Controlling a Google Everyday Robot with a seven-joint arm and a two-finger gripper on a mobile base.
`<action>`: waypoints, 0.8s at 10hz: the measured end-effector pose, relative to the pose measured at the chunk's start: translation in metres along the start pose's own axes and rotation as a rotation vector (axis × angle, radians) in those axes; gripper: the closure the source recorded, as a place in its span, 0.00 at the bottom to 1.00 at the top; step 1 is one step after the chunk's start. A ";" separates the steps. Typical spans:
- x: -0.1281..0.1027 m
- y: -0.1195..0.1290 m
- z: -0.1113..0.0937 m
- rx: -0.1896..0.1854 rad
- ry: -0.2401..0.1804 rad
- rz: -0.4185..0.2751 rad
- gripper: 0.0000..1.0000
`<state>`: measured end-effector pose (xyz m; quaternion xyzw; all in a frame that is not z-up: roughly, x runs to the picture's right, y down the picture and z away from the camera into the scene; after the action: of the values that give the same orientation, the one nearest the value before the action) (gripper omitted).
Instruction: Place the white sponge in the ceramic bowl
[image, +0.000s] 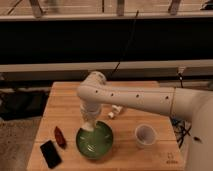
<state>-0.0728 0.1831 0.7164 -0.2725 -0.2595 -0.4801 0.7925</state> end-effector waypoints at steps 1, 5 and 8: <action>-0.006 0.006 0.002 0.010 -0.013 0.008 0.69; -0.020 0.024 0.010 0.029 -0.045 0.036 0.31; -0.023 0.030 0.014 0.030 -0.045 0.048 0.20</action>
<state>-0.0570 0.2185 0.7053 -0.2775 -0.2781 -0.4506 0.8016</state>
